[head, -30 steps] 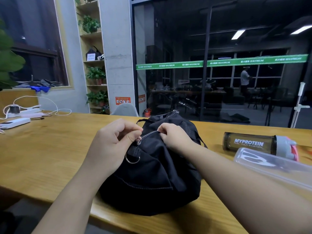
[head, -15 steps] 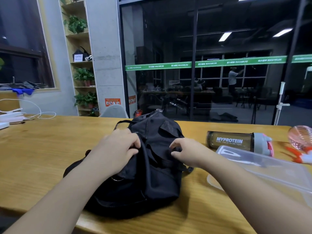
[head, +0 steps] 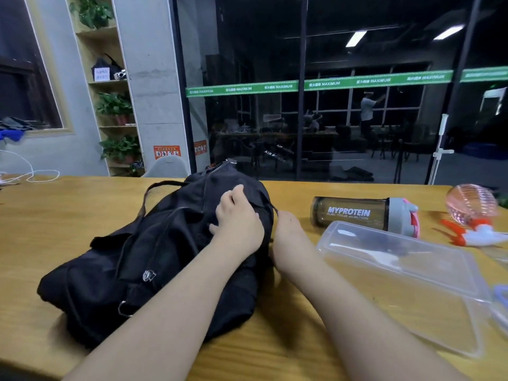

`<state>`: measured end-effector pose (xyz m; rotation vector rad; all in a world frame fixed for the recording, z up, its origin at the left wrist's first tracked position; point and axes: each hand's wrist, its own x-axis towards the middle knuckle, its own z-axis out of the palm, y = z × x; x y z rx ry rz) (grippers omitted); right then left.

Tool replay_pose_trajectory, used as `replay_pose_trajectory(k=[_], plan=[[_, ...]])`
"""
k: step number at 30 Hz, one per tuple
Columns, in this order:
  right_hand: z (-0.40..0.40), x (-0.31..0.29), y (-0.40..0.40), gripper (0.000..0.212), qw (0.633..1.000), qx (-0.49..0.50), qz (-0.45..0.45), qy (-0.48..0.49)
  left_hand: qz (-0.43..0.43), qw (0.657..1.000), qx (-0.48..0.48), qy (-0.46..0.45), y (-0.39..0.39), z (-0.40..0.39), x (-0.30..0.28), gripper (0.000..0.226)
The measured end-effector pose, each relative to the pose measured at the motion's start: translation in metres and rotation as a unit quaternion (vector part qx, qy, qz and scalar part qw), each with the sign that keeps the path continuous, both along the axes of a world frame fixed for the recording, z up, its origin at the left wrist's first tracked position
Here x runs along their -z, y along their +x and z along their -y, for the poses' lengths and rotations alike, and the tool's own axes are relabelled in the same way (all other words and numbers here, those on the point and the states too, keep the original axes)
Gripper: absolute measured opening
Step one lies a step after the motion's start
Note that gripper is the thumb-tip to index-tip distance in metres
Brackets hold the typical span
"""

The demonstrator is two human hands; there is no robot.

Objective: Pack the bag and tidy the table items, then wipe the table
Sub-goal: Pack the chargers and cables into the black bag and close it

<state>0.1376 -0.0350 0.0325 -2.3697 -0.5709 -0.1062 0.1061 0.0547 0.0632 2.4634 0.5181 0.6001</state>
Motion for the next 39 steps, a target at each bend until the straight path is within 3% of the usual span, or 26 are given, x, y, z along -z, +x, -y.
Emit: replay_pose_trajectory(k=[3, 5, 9, 11, 20, 27, 36, 39], plan=[[0.003, -0.003, -0.004, 0.054, 0.998, 0.002, 0.031, 0.06, 0.047, 0.997, -0.045, 0.042, 0.012, -0.004, 0.019, 0.062], [0.003, -0.002, -0.007, 0.061, 0.997, -0.024, 0.059, 0.047, 0.029, 0.99, -0.042, 0.134, 0.015, -0.006, 0.031, 0.06], [0.003, -0.004, -0.013, 0.063, 0.997, -0.033, 0.03, 0.058, -0.079, 0.923, 0.049, 0.374, 0.015, -0.011, 0.048, 0.056], [0.002, -0.002, -0.012, 0.064, 0.997, -0.028, 0.016, 0.074, -0.123, 0.898, 0.069, 0.416, 0.015, -0.014, 0.049, 0.053], [0.003, 0.005, -0.015, 0.06, 0.996, -0.044, -0.007, 0.072, -0.139, 0.899, 0.046, 0.414, 0.024, -0.028, 0.048, 0.046], [0.007, 0.006, -0.011, 0.061, 0.998, -0.036, -0.038, 0.044, -0.143, 0.871, 0.02, 0.47, 0.018, -0.075, 0.043, 0.046], [0.003, 0.01, -0.011, 0.058, 0.997, -0.054, -0.05, 0.017, -0.271, 0.875, -0.095, 0.39, 0.013, -0.114, 0.036, 0.046], [0.002, 0.012, -0.011, 0.058, 0.996, -0.059, -0.06, 0.016, -0.313, 0.883, -0.162, 0.31, 0.012, -0.1, 0.032, 0.073]])
